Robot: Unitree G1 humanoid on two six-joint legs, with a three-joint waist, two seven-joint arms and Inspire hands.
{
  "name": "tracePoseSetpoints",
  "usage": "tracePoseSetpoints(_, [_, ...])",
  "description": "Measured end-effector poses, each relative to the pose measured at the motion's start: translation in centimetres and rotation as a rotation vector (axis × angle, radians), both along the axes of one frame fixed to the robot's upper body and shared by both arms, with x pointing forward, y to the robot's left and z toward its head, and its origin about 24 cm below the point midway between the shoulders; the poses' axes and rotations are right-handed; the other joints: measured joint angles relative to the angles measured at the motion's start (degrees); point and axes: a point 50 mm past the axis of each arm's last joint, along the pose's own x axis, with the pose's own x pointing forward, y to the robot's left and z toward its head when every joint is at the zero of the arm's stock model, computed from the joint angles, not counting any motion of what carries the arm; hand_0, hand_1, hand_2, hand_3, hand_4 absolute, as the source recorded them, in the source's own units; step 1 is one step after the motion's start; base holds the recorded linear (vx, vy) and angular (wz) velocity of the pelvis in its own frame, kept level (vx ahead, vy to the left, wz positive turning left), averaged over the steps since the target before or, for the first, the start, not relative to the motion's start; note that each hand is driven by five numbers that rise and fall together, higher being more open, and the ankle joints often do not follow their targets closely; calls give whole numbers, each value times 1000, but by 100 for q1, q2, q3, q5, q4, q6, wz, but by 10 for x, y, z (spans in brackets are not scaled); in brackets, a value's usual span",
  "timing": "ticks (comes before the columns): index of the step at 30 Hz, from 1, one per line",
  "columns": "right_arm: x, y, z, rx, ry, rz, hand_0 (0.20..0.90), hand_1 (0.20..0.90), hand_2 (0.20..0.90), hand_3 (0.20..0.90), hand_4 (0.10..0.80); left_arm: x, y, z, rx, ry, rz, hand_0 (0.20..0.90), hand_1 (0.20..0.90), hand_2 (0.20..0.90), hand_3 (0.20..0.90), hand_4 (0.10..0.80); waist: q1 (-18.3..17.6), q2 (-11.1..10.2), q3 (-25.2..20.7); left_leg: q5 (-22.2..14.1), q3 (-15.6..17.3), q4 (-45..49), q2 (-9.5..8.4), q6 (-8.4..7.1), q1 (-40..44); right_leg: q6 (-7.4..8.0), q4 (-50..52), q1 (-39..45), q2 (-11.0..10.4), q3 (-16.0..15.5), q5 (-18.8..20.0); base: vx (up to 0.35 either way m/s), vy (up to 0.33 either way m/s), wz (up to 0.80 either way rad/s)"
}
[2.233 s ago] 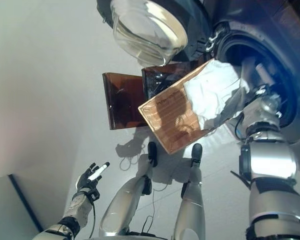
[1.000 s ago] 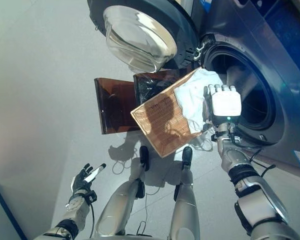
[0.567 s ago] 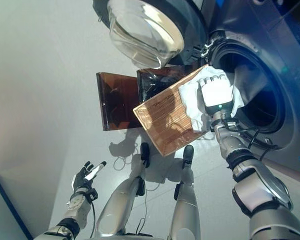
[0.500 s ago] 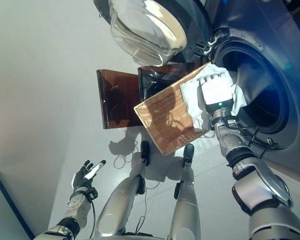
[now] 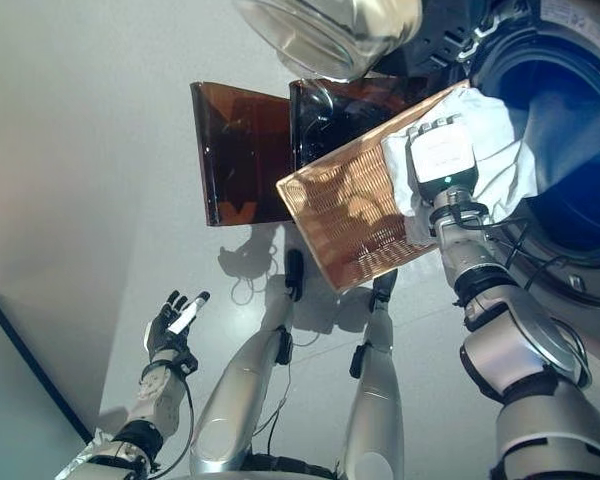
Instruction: Pick up the clothes and place them into the washing machine
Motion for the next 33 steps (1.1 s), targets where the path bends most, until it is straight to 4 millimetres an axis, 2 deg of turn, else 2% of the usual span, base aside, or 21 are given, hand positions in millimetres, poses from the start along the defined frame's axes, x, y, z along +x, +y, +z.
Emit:
tracePoseSetpoints(8, [5,-2,17,3,-35,-23,900,900,900,900,800,9,0,12,-26,-75,17,900,900,900,900,800,-7,4,8,106,-15,-63,2,2,-307,-26,22,-328,7,-16,42,-35,11,2])
tracePoseSetpoints(10, [5,-3,19,-5,-35,-29,200,200,200,200,300,9,0,12,-32,-76,21,900,900,900,900,800,-6,4,8,109,-22,-66,3,-3,-338,-26,23,-363,7,-25,42,-16,6,1])
tracePoseSetpoints(17, [10,3,38,-5,-80,-15,200,200,200,200,300,11,-1,15,-32,-90,19,900,900,900,900,800,6,4,8,122,-30,-64,-4,-12,-382,-25,29,-402,1,-38,53,0,0,0])
tracePoseSetpoints(23, [9,4,41,37,-96,-2,200,200,200,200,300,12,2,17,-27,-97,21,900,900,900,900,800,10,4,8,131,-12,-60,-7,1,-344,-25,34,-377,-2,-19,55,3,6,-2])
tracePoseSetpoints(33, [-6,-7,13,327,-156,4,200,200,200,200,300,11,2,16,-25,-91,25,900,900,900,900,800,-35,12,12,116,63,-89,6,-21,118,-26,39,31,12,39,77,28,10,-4])
